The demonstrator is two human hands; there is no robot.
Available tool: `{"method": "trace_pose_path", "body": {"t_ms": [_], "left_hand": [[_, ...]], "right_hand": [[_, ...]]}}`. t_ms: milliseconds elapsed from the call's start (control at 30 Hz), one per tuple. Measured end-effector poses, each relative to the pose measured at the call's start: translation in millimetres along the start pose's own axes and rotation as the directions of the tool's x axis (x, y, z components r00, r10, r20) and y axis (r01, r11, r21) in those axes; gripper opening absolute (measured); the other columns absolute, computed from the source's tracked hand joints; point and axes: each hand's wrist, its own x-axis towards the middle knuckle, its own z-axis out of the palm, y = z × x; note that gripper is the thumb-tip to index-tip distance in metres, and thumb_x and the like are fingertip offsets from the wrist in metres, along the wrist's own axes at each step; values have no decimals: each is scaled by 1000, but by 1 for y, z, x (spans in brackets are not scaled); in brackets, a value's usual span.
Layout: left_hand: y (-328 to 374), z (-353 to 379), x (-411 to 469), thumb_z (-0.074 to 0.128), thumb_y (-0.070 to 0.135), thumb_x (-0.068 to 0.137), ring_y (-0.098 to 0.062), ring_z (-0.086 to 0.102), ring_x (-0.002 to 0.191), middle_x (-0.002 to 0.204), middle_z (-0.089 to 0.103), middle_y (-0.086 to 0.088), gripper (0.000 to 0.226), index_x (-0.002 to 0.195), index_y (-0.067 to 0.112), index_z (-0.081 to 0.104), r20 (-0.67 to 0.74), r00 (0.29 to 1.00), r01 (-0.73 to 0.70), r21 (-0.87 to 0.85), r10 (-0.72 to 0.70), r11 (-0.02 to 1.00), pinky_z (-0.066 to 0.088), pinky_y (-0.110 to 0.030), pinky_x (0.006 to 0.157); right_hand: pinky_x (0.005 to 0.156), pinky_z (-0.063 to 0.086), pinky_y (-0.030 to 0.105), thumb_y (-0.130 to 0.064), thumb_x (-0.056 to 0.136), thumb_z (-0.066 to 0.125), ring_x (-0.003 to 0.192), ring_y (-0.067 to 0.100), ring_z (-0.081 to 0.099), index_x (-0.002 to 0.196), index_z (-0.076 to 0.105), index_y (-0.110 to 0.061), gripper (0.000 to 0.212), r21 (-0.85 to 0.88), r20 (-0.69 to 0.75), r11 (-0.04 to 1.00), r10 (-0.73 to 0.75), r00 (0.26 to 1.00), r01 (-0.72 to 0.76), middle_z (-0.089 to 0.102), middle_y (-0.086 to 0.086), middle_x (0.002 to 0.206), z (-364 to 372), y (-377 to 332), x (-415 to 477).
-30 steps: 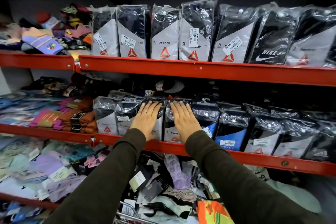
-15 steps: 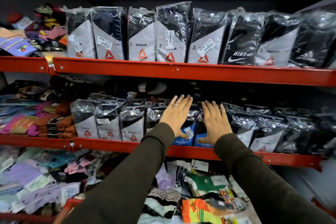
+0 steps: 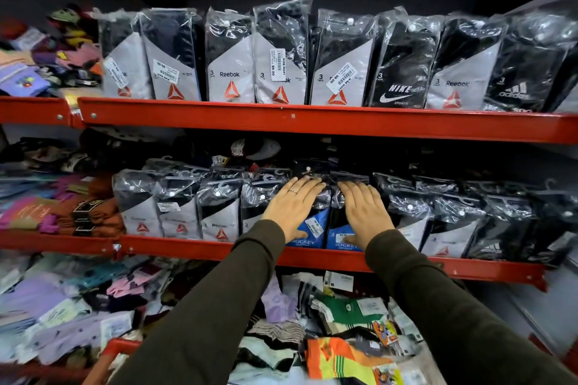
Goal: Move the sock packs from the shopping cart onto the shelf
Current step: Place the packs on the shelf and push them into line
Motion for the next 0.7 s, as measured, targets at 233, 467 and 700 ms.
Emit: {"method": "trace_pose_path", "body": {"t_ms": [233, 467, 700], "left_hand": [[-19, -14, -2, 62, 82, 66, -28, -5, 155, 167, -7, -8, 139, 156, 7, -12, -39, 998, 54, 66, -51, 996, -5, -47, 125], [-52, 0, -32, 74, 75, 61, -28, 8, 154, 166, 8, -10, 146, 155, 5, -12, 184, 932, 313, 22, -312, 949, -1, -52, 125], [-46, 14, -37, 82, 49, 71, -28, 21, 150, 163, 15, -9, 127, 157, 9, -3, 125, 929, 350, 6, -348, 937, 14, -44, 126]], "right_hand": [[122, 18, 48, -72, 70, 65, 144, 33, 29, 153, 13, -3, 120, 95, -79, 995, -24, 997, 31, 31, 15, 155, -12, 9, 7], [122, 17, 48, -59, 83, 60, 146, 32, 28, 154, 15, -5, 100, 165, -145, 980, -89, 985, 113, 31, 14, 157, -15, -41, 33], [116, 31, 50, -61, 77, 67, 137, 31, 45, 148, 34, -4, 96, 66, -172, 998, 9, 985, 3, 48, 13, 147, 9, -62, 38]]}}
